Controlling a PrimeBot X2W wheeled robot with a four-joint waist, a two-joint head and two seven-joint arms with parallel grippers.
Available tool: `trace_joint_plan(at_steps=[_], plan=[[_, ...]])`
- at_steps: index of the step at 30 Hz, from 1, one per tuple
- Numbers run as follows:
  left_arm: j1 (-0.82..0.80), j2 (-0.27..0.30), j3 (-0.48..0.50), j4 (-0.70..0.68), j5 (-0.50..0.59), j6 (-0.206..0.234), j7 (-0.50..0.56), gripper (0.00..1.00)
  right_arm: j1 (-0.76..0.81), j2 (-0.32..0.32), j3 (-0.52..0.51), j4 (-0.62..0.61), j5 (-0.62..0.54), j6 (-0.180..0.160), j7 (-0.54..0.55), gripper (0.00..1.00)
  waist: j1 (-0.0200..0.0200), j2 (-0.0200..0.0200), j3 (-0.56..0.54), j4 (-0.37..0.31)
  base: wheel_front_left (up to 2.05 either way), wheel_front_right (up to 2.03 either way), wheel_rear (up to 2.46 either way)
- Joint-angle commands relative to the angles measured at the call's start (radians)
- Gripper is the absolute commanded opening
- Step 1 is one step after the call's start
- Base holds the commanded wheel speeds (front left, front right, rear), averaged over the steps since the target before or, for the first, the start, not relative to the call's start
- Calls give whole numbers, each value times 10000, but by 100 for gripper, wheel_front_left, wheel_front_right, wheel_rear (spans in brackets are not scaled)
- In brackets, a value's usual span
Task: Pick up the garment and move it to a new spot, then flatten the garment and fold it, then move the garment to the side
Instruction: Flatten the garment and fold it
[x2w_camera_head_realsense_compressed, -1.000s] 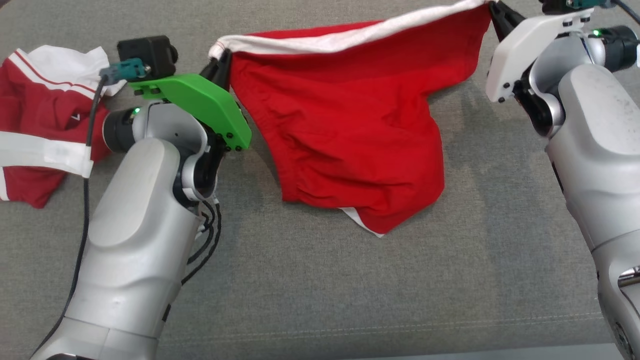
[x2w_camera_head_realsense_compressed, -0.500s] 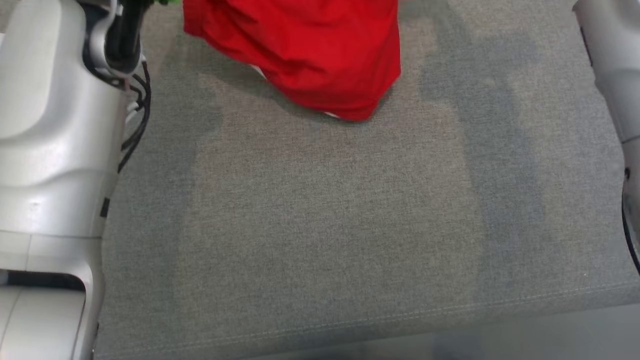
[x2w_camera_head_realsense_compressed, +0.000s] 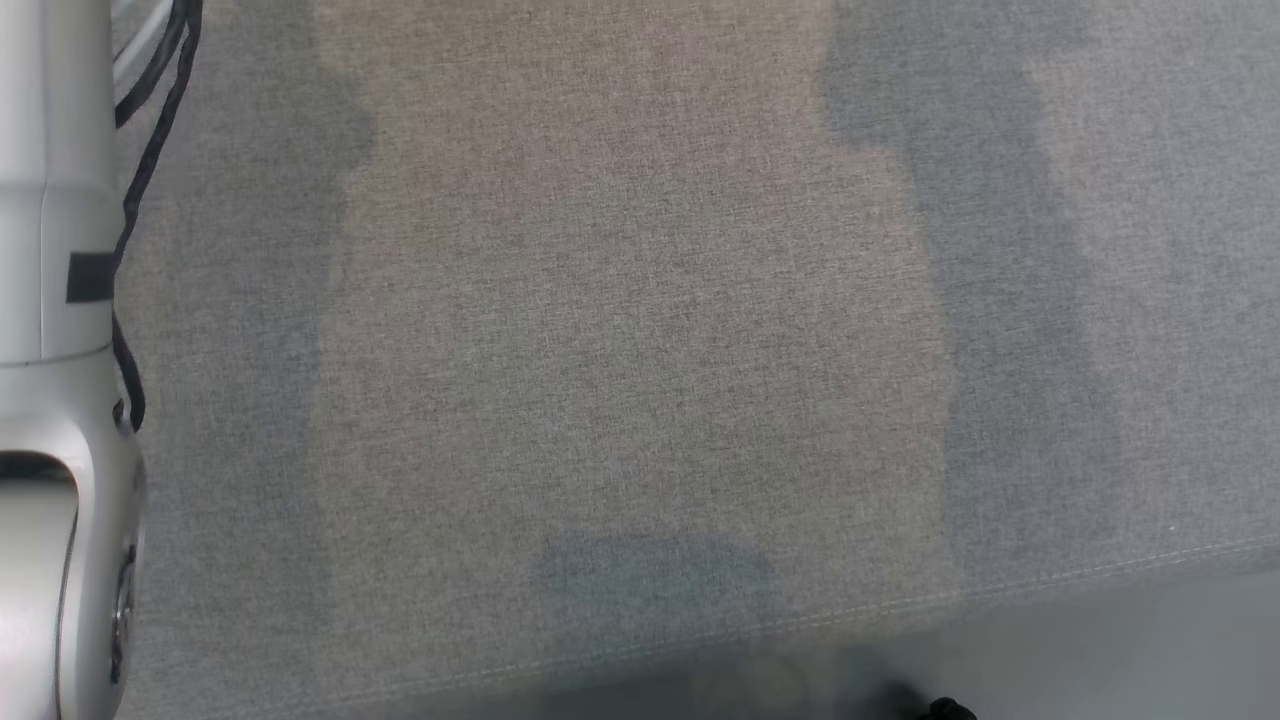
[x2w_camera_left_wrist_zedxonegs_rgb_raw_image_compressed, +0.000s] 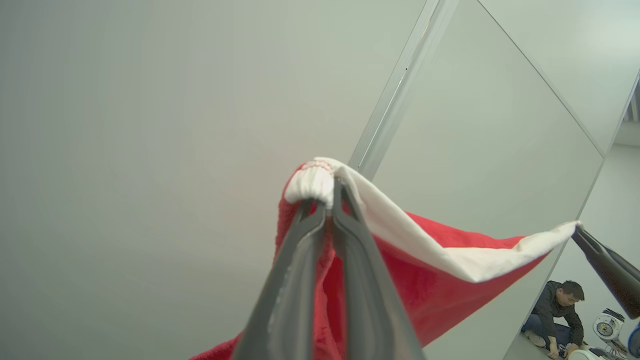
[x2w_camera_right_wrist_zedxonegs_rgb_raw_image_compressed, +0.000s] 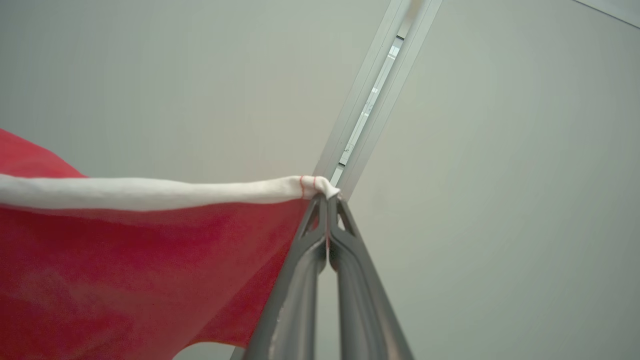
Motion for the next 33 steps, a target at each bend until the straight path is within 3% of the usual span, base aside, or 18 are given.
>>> trace_joint_plan(at_steps=[1,8,14,25,33], plan=[[326,152,-108,-86,-91,-65,-62,0,315,14,41,-174,-48,-7,-34,0,-1,0,99,-6,0,0,0],[2457,725,-1826,-868,105,-69,-384,0,2182,-461,1590,-852,265,-10,-36,0,-1,0,159,24,0,0,0],[4210,1182,-2831,-1143,448,-70,-648,0,3843,-1506,3224,-1382,1244,-11,-18,0,-1,0,-290,45,0,0,0],[6839,1299,-3602,-1245,1525,221,-791,0,6501,-3970,5530,-3121,3193,-10,1864,0,-1,0,-1939,218,0,0,0],[8748,1064,-3354,-1718,1703,476,-792,0,8055,-5405,5890,-5300,4949,-11,3599,0,-1,0,-3064,338,0,0,0]])
